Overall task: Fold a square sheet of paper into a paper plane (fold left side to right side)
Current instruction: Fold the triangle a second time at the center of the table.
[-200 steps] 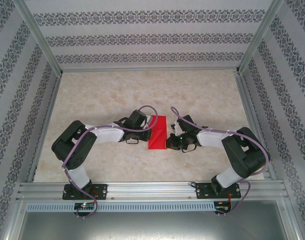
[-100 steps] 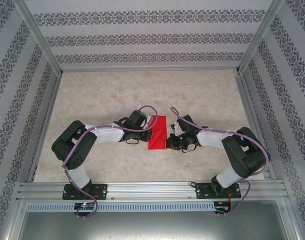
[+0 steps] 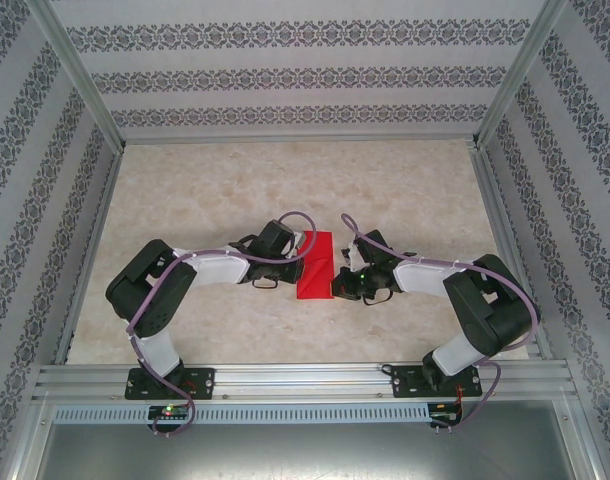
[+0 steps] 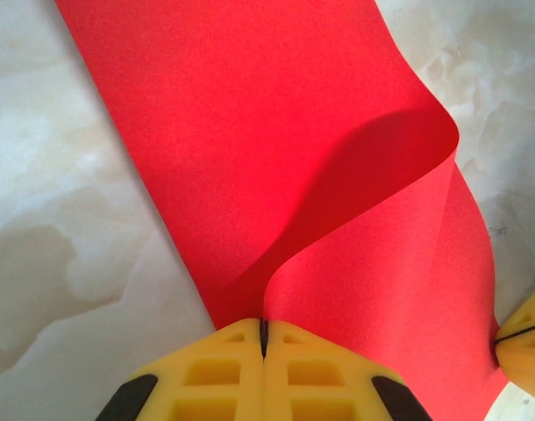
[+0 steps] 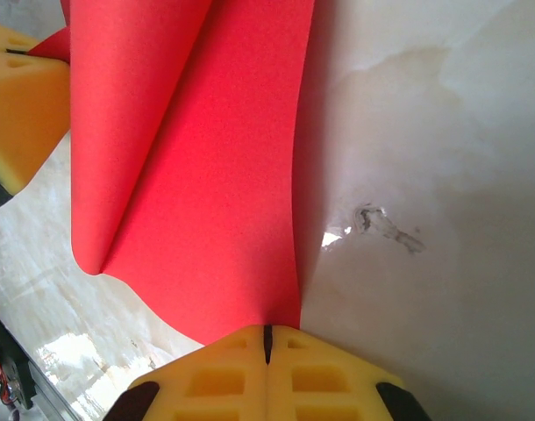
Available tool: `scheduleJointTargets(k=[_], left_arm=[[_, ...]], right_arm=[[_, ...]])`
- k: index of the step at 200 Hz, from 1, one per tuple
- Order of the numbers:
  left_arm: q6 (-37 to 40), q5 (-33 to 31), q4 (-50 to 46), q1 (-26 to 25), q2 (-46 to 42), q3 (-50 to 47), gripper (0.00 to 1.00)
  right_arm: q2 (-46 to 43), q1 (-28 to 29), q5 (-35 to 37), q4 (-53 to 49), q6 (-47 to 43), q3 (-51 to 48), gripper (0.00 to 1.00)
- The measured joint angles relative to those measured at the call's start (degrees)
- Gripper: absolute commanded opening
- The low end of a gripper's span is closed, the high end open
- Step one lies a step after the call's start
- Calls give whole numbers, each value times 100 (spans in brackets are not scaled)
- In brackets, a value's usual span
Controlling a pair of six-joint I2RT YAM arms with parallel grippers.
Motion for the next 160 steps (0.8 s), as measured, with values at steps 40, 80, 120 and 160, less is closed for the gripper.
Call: scheduleJointTargets(k=[40,80,120,160], left_arm=[[0,0,0,0,2,0,0],[0,2,2,2,76,35,0],[0,4,20,0,118,74,0],[2,4,20,0,118,76,0]], right_arm=[[0,0,0,0,0,0,0],[0,0,0,0,-2,0,0],[0,0,0,0,-2,0,0],[-15,-2,-2,-4,0,0,0]])
